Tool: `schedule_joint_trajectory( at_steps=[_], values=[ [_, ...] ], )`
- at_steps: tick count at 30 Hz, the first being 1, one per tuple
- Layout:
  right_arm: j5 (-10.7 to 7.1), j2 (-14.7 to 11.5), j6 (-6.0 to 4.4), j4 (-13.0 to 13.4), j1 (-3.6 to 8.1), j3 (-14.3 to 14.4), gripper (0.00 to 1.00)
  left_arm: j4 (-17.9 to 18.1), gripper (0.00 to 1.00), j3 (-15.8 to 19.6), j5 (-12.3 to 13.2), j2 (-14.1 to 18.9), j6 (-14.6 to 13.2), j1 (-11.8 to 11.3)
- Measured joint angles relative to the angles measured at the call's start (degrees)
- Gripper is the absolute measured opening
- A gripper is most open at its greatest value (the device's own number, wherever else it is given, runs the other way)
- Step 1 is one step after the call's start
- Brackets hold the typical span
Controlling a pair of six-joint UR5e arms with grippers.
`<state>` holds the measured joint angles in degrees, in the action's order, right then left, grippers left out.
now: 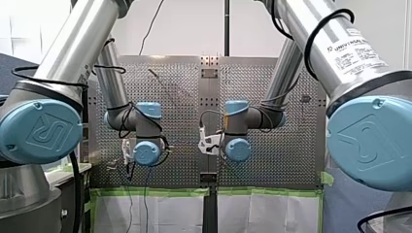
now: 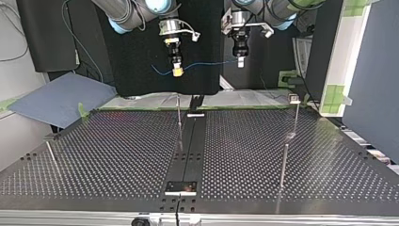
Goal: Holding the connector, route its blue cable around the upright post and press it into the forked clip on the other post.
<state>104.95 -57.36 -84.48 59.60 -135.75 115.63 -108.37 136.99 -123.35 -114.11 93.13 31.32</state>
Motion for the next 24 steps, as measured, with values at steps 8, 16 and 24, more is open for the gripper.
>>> schedule_joint_trajectory(
  at_steps=[8, 16, 24],
  values=[
    [0.08, 2.2, 0.08, -0.6, -0.24, -0.2, 0.0, 0.1, 0.0, 0.0, 0.0, 0.0, -0.1, 0.0],
    [0.09, 3.9, 0.09, -0.7, -0.26, -0.3, 0.0, 0.1, 0.0, 0.0, 0.0, 0.0, -0.1, 0.0],
    [0.09, 3.9, 0.09, -0.7, -0.26, -0.3, 0.0, 0.1, 0.0, 0.0, 0.0, 0.0, -0.1, 0.0]
  ],
)
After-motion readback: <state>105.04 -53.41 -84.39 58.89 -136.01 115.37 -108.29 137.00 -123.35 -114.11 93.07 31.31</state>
